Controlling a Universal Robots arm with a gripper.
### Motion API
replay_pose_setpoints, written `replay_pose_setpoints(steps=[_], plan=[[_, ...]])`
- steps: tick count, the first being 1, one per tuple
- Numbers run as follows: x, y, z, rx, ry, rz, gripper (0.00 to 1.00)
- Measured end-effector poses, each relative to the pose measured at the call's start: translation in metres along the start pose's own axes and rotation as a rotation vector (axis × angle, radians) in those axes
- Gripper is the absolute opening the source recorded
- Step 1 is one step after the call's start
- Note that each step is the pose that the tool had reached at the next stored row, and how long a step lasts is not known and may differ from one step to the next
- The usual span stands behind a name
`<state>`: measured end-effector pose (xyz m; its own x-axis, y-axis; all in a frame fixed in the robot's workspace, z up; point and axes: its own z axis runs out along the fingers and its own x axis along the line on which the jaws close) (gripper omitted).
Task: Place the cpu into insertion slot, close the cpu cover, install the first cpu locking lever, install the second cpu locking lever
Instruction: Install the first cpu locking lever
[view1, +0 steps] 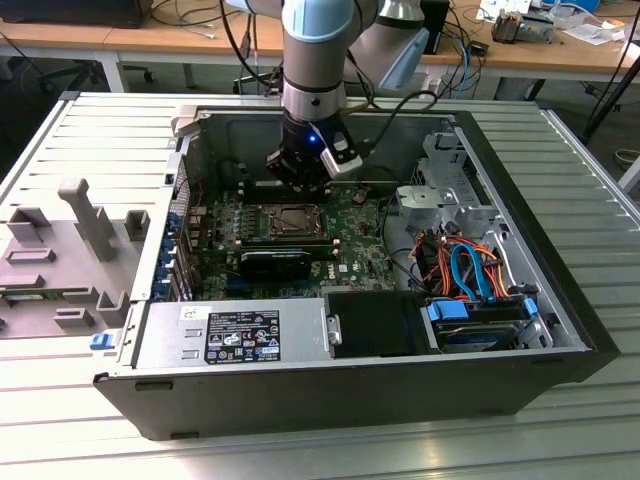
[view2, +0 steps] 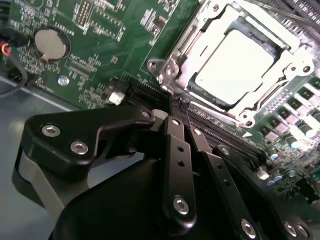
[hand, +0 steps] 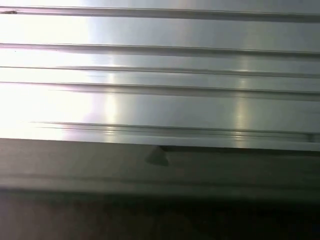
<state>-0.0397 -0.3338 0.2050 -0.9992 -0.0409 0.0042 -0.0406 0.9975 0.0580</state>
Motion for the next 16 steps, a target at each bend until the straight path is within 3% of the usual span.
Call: replay_pose_setpoints(steps=[4, 7, 16], plan=[[0.0002, 0.0001, -0.0065, -0.0045, 0.0003, 0.000, 0.11], [0.0003, -0.0037, -0.0071, -0.0053, 0.0004, 0.000, 0.11], [-0.0005, -0.0330, -0.0083, -0.0055, 0.0032, 0.000, 0.11]])
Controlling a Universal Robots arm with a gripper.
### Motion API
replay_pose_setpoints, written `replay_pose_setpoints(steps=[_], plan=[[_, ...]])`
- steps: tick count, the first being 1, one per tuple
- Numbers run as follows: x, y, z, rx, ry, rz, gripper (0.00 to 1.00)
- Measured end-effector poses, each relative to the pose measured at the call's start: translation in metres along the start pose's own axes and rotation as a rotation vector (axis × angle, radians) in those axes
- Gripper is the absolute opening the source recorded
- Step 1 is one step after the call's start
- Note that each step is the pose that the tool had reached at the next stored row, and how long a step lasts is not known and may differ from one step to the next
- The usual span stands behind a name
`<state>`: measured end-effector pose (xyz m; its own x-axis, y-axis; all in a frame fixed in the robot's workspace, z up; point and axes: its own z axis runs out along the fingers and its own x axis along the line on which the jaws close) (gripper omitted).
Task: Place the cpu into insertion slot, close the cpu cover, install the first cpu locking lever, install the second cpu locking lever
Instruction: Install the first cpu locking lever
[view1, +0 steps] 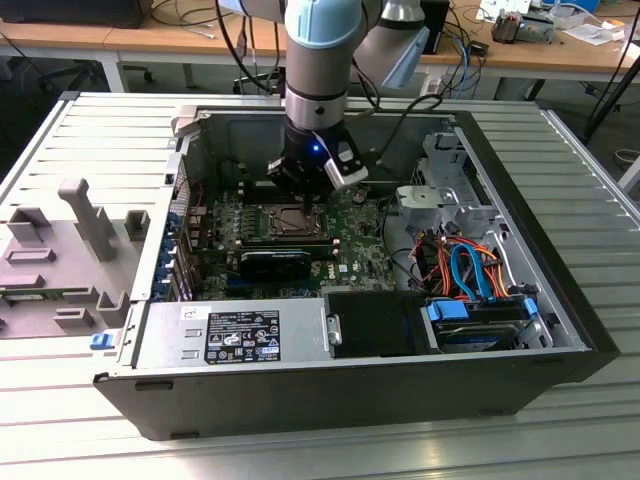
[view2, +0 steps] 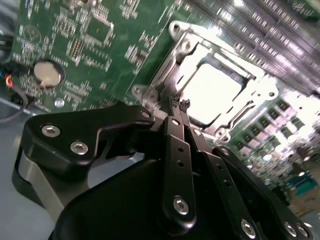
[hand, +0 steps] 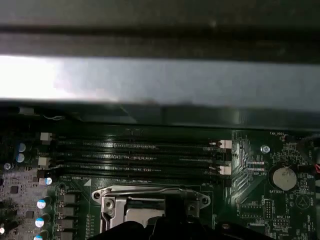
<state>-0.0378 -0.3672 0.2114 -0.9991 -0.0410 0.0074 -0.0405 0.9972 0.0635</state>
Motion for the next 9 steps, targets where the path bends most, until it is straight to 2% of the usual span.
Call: replay_pose_setpoints(steps=[3, 7, 9], plan=[[0.0000, -0.0066, 0.0001, 0.0002, 0.0002, 0.000, 0.11], [-0.0001, -0.0075, -0.0005, 0.0238, 0.0012, 0.000, 0.11], [-0.0002, -0.0074, -0.0033, 0.0267, 0.0014, 0.000, 0.11]])
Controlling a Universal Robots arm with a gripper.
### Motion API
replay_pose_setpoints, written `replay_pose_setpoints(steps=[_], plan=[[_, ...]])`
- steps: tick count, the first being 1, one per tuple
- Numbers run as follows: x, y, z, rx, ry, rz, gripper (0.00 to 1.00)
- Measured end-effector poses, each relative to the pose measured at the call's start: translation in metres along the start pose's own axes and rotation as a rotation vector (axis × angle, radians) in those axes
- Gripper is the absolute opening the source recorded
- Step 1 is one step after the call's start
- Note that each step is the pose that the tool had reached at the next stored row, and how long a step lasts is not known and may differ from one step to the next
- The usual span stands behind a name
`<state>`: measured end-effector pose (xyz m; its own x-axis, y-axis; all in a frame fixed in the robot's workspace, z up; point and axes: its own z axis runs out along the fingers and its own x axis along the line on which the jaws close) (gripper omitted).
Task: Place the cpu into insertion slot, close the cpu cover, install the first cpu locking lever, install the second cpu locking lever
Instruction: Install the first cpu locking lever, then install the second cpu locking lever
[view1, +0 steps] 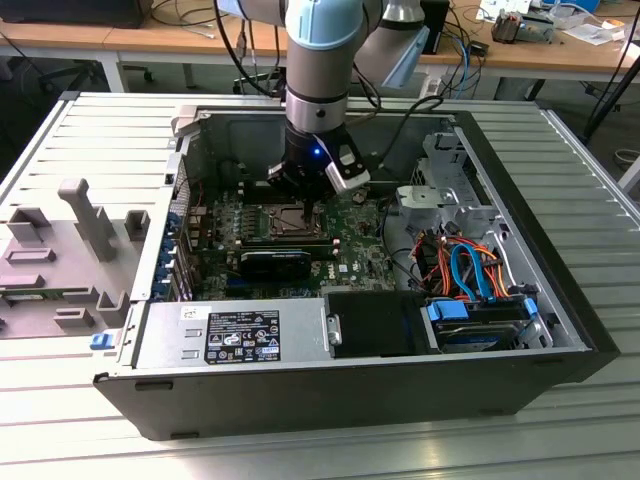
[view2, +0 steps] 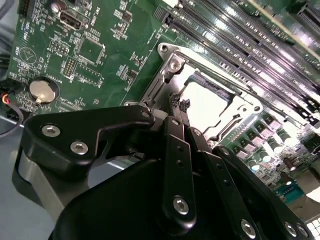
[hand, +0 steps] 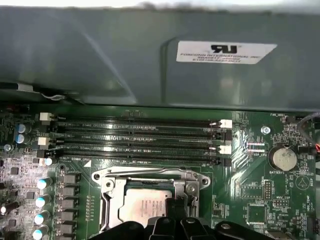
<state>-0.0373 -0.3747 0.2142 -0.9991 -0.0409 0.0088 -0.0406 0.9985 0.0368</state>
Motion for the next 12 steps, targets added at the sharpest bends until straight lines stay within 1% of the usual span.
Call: replay_pose_setpoints(steps=[1, 2, 9, 10, 12], plan=[[0.0000, 0.0001, -0.0029, 0.0000, -0.0001, 0.000, 0.11], [0.0002, 0.0008, -0.0225, -0.0001, -0.0001, 0.000, 0.11], [0.0002, 0.0009, -0.0229, -0.0001, -0.0001, 0.000, 0.11], [0.0002, 0.0004, -0.0231, 0.0002, 0.0001, 0.000, 0.11], [0.0001, -0.0035, -0.0229, 0.0000, -0.0001, 0.000, 0.11]])
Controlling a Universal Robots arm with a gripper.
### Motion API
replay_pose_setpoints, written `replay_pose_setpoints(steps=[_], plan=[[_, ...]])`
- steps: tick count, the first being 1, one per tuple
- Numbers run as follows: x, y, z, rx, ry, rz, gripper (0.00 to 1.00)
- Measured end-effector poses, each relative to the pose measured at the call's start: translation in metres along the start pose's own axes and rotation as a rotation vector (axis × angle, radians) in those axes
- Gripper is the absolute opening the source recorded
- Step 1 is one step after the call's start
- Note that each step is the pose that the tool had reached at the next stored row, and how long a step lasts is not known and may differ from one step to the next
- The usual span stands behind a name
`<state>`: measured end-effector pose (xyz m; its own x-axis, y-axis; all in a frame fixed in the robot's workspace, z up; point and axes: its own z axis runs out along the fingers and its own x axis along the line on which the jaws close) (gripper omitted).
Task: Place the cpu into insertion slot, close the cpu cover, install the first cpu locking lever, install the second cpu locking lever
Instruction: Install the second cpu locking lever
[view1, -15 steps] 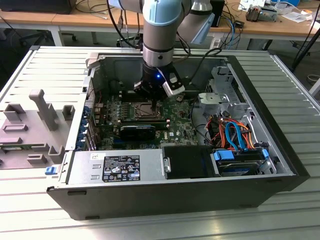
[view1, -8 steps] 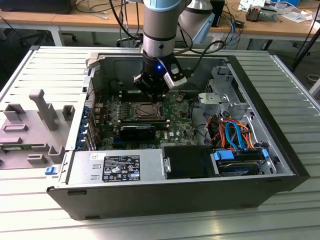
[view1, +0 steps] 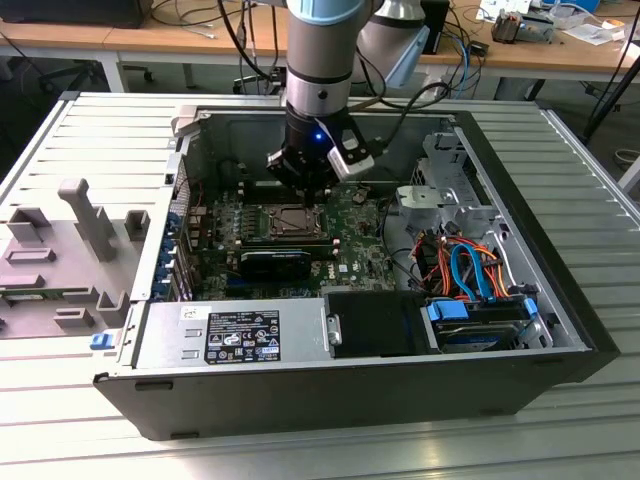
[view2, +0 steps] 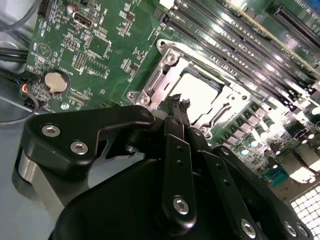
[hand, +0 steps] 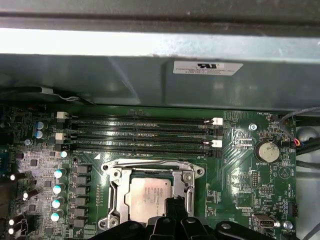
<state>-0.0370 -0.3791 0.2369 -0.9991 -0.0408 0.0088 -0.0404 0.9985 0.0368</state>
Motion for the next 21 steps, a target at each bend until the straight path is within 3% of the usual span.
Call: replay_pose_setpoints(steps=[9, 16, 21], plan=[[-0.0088, -0.0108, 0.0044, -0.0002, 0.0011, 0.000, 0.11], [-0.0104, -0.0152, 0.0070, 0.0000, 0.0012, 0.000, 0.11], [-0.0121, -0.0237, 0.0091, -0.0001, 0.0012, 0.000, 0.11]])
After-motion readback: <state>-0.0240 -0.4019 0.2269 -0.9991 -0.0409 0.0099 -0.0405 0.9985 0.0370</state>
